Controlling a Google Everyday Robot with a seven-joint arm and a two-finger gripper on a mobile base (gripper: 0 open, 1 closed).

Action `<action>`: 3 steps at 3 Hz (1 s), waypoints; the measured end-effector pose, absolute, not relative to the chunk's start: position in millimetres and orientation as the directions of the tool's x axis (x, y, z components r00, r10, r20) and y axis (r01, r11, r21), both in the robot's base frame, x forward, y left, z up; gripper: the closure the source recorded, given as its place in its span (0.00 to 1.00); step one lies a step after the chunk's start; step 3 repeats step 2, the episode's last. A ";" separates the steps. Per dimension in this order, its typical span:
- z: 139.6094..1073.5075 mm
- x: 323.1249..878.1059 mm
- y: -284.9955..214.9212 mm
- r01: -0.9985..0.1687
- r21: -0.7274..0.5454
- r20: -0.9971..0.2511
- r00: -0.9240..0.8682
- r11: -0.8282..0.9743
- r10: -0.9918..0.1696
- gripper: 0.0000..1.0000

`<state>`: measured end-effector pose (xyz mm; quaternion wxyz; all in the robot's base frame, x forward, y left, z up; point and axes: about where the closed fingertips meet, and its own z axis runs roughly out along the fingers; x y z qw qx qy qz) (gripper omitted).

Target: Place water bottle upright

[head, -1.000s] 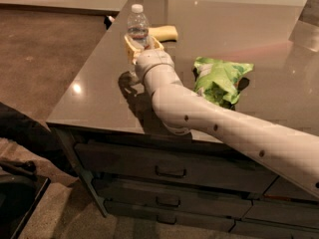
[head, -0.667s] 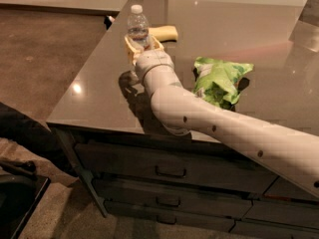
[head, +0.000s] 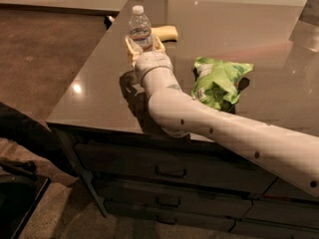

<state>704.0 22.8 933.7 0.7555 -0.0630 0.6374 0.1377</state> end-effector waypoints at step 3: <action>931.0 703.4 24.3 -0.287 0.079 -0.981 0.148 0.955 0.125 0.00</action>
Offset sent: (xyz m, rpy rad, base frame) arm -0.0021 0.0017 -0.0093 -0.0128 0.0248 0.0158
